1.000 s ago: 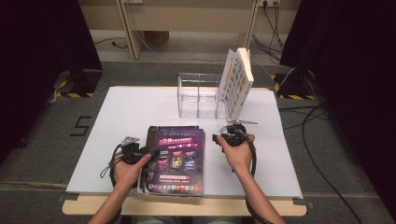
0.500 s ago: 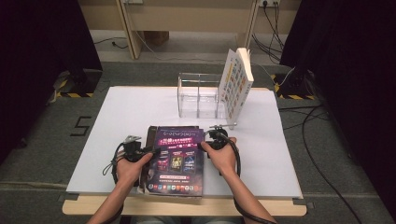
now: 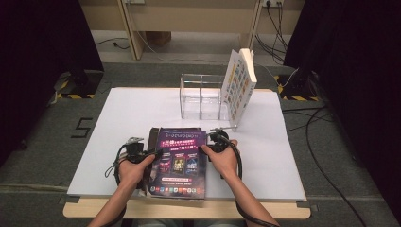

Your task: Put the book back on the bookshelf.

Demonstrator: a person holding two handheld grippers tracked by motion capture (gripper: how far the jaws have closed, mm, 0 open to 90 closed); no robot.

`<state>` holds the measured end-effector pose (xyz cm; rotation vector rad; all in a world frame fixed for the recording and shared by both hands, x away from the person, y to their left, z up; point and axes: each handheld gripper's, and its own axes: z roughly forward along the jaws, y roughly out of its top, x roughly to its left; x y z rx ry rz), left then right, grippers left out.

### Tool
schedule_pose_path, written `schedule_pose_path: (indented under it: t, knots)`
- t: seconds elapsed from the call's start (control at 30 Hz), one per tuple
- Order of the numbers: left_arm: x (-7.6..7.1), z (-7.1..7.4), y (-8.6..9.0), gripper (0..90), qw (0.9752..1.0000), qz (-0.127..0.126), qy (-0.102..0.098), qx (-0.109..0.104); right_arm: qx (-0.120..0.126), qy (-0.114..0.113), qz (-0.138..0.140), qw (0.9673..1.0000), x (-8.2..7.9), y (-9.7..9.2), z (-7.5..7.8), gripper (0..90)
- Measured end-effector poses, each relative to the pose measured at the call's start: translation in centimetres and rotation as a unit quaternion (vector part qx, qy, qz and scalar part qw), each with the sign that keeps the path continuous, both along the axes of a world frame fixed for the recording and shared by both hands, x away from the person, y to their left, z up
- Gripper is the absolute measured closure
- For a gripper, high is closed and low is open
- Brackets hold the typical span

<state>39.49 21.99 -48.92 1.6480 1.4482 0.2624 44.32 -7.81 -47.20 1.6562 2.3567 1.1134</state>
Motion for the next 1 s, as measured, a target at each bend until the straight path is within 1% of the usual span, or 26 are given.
schedule_pose_path:
  t: [0.17, 0.27, 0.3, 0.33, 0.37, 0.4, 0.43, 0.5, 0.57, 0.6, 0.63, 0.7, 0.73, 0.77, 0.8, 0.87, 0.9, 0.97, 1.0]
  knots:
    - [-0.4, 0.6, 0.0, 66.0, 0.9998, -0.007, -0.016, 0.012, 0.0, 0.01, 0.004, 0.9999, -0.1, -0.1, 0.0, 55.6]
    - [-0.7, 0.8, -0.2, 66.4, 0.9993, -0.012, -0.022, 0.027, 0.002, 0.011, 0.008, 0.9999, -0.2, -0.1, 0.1, 55.6]
    - [-0.7, 0.8, -0.2, 67.1, 0.9993, -0.012, -0.022, 0.027, 0.002, 0.011, 0.008, 0.9999, -0.2, -0.1, 0.1, 55.6]
    - [-1.0, 1.0, -0.2, 68.2, 0.9991, -0.013, -0.026, 0.031, 0.002, 0.009, 0.012, 0.9999, -0.3, -0.1, 0.2, 55.6]
    - [-1.1, 1.1, -0.2, 68.4, 0.9992, -0.014, -0.026, 0.026, 0.001, 0.008, 0.015, 0.9999, -0.3, -0.2, 0.2, 55.6]
    - [-1.1, 1.1, -0.2, 68.4, 0.9992, -0.014, -0.026, 0.026, 0.001, 0.008, 0.015, 0.9999, -0.3, -0.2, 0.2, 55.6]
    - [-1.2, 1.3, -0.2, 68.2, 0.9995, -0.015, -0.019, 0.019, 0.001, 0.012, 0.013, 0.9998, -0.5, -0.1, 0.3, 55.5]
    - [-1.2, 1.5, -0.2, 68.3, 0.9997, -0.012, -0.02, 0.007, 0.0, 0.013, 0.014, 0.9998, -0.5, -0.2, 0.3, 55.5]
    - [-1.2, 1.5, -0.2, 68.2, 0.9998, -0.012, -0.017, 0.007, 0.004, 0.014, 0.016, 0.9998, -0.5, -0.3, 0.3, 55.5]
    - [-0.9, 1.2, -0.2, 66.1, 1.0, -0.009, -0.001, -0.004, 0.003, 0.014, 0.016, 0.9998, -0.5, -0.3, 0.4, 55.5]
    - [-0.7, 1.0, -0.2, 65.0, 0.9999, -0.007, 0.006, -0.009, 0.003, 0.014, 0.016, 0.9998, -0.5, -0.4, 0.4, 55.4]
    - [-0.5, 0.6, -0.2, 63.4, 0.9996, -0.004, 0.012, -0.024, 0.002, 0.017, 0.015, 0.9997, -0.5, -0.6, 0.4, 55.3]
    - [-0.3, 0.5, -0.2, 63.3, 0.9993, -0.002, 0.013, -0.035, 0.001, 0.016, 0.014, 0.9998, -0.5, -0.6, 0.4, 55.0]
    - [-0.3, 0.5, -0.2, 63.4, 0.9993, -0.002, 0.013, -0.035, 0.001, 0.016, 0.014, 0.9998, -0.5, -0.6, 0.4, 55.0]
    - [-0.1, 0.3, -0.4, 63.2, 0.9987, -0.001, 0.012, -0.05, 0.001, 0.013, 0.01, 0.9999, -0.4, -1.0, 0.4, 54.7]
    - [0.0, 0.3, -0.5, 62.6, 0.9985, -0.001, 0.012, -0.054, 0.002, 0.016, 0.006, 0.9999, -0.4, -1.2, 0.4, 54.6]
    - [0.1, 0.1, -0.8, 62.5, 0.9985, -0.004, 0.018, -0.052, 0.001, 0.016, 0.001, 0.9999, -0.3, -1.5, 0.3, 54.3]
    - [0.1, 0.0, -0.9, 62.6, 0.9975, -0.005, 0.032, -0.062, 0.0, 0.016, -0.001, 0.9999, -0.3, -1.7, 0.2, 53.8]
    - [0.0, -0.1, -0.9, 62.7, 0.9972, -0.006, 0.035, -0.065, 0.0, 0.015, -0.003, 0.9999, -0.3, -1.8, 0.2, 53.5]
